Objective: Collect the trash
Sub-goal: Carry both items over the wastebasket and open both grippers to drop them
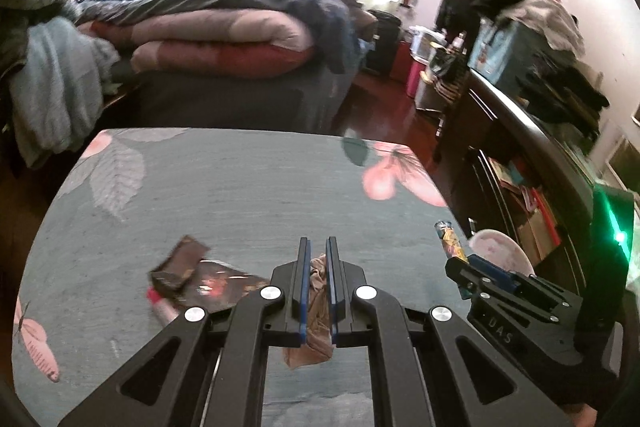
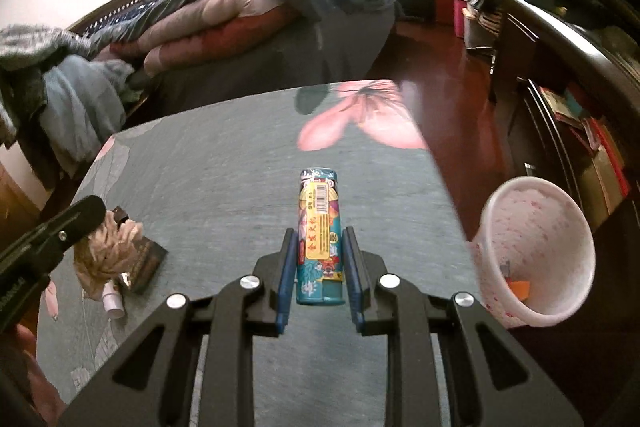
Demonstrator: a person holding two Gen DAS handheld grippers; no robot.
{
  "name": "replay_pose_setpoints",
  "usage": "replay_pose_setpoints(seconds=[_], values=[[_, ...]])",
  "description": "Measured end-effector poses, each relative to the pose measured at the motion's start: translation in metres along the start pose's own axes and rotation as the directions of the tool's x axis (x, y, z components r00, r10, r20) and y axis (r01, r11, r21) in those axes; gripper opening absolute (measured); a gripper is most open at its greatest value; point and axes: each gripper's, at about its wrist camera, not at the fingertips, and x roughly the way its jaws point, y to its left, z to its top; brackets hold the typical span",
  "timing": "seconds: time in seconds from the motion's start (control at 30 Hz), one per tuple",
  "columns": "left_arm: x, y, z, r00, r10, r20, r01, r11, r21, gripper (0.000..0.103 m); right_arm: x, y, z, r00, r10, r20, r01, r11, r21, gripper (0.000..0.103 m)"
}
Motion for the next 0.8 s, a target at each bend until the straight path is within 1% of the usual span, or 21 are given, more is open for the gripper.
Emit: replay_pose_setpoints(seconds=[0.4,0.6,0.8], values=[[0.009,-0.077,0.002,0.998,-0.054,-0.011,0.055,0.989,0.136,0.008,-0.031,-0.068,-0.012,0.998,-0.032,0.054,0.026,0.993,0.113,0.024],[0.018,-0.115,0.005,0.995,-0.103,-0.017,0.104,0.976,0.191,0.008,-0.044,-0.112,-0.016,0.994,-0.075,0.080,0.060,0.981,0.182,0.024],[0.031,-0.158,0.006,0.986,-0.162,-0.037,0.166,0.955,0.247,0.008,-0.053,-0.156,-0.021,0.988,-0.125,0.093,0.098,0.963,0.252,0.024]])
